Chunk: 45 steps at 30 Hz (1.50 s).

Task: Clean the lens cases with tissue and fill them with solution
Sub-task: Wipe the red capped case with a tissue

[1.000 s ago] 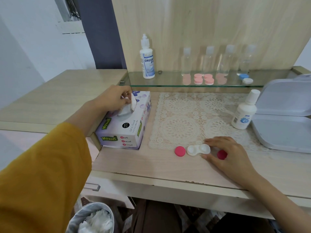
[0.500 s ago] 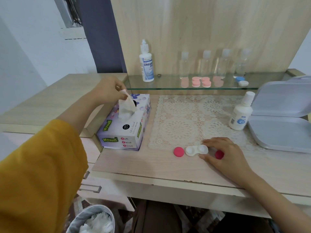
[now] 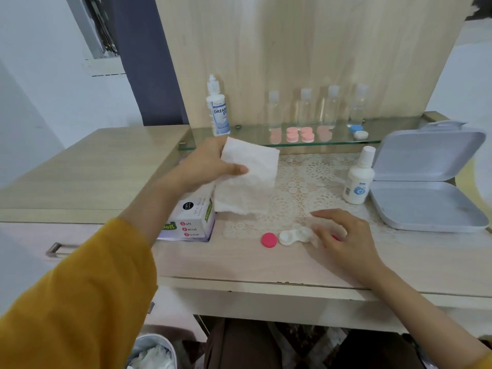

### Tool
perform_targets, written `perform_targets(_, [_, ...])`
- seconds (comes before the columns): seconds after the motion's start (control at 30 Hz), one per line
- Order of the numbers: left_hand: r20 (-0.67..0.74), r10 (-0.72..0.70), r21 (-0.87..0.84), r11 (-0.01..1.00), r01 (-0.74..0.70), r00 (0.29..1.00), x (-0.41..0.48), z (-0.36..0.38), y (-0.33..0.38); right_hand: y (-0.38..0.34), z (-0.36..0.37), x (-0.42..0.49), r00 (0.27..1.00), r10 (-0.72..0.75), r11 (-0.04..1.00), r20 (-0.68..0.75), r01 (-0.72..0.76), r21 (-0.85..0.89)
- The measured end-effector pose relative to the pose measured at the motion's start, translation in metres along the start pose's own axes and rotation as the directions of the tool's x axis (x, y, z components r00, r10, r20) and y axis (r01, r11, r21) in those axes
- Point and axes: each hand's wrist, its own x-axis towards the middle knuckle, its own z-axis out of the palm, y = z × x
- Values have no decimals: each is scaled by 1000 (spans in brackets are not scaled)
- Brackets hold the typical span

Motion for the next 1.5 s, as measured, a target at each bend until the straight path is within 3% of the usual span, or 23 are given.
perform_targets(0.17, [99, -31, -224, 973, 52, 995, -9, 43, -7, -31, -4, 2, 995, -99, 970, 11, 94, 224])
perform_targets(0.33, [104, -47, -253, 965, 72, 994, -16, 70, -10, -35, -1, 8, 989, -149, 980, 3, 148, 131])
perform_targets(0.53, [126, 16, -178, 984, 7, 992, -32, 73, -14, -25, -4, 6, 999, -31, 990, -40, 37, 138])
perform_targets(0.8, [-53, 109, -89, 990, -114, 993, -36, 79, -23, -23, -4, 9, 995, -95, 995, -15, 95, -2])
perform_targets(0.93, [-89, 124, -117, 984, -134, 988, -38, 85, -25, -27, -4, 11, 995, -86, 996, -41, 87, 24])
perform_targets(1.17, [-132, 254, 172, 958, -230, 958, -37, 91, -32, -34, -6, 16, 996, -85, 995, -21, 86, 53])
perform_targets(1.33, [-85, 153, -15, 988, -155, 985, -35, 81, -23, -33, -8, 19, 985, -33, 999, 171, 26, 44])
perform_targets(1.5, [-63, 96, -133, 986, -104, 993, -38, 81, -18, -33, -4, 17, 994, 13, 981, 106, -33, 189])
